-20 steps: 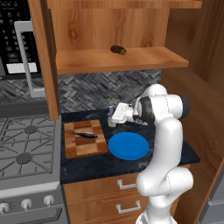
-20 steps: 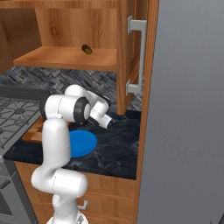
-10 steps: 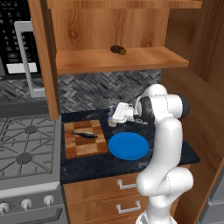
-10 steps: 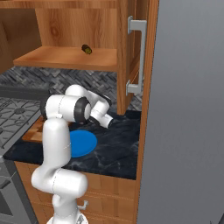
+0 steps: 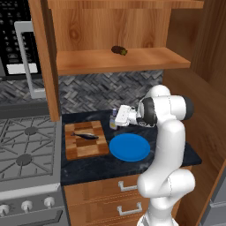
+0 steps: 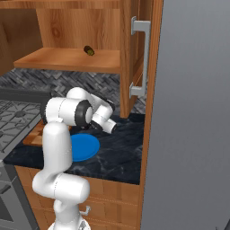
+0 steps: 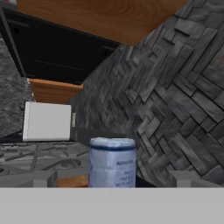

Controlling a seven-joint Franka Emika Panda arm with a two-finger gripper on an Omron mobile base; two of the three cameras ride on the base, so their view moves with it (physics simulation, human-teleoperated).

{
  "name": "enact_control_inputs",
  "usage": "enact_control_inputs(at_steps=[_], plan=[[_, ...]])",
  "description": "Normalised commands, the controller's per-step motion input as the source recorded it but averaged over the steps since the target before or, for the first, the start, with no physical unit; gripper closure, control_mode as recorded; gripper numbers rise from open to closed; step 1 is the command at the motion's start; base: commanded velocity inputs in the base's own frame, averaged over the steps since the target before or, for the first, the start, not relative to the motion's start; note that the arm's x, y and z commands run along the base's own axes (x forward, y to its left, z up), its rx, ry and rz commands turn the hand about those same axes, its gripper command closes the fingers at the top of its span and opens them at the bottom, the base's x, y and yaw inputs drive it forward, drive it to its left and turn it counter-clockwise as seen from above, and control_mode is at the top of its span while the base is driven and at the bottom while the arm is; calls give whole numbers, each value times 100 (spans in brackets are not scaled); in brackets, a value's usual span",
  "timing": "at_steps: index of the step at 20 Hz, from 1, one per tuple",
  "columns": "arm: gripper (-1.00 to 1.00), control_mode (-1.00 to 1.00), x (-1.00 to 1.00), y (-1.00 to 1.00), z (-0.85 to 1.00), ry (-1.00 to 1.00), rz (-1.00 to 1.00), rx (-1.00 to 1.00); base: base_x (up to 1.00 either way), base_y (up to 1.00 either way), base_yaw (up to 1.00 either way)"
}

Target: Pick the fish from the plate and place it on the cutting board. Then pick the condiment bottle from the cabinet and place it next to the cutting board.

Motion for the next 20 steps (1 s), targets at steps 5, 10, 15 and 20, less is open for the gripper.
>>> enact_control_inputs(at_steps=[5,10,15,20], plan=[[-100,-100,-19,0,0,0,0,0,0,0,0],[-100,-100,-16,0,0,0,0,1,0,0,0],[-100,-100,-5,-7,0,0,0,2,0,0,0],[-100,-100,0,-19,3,0,0,0,0,0,0]])
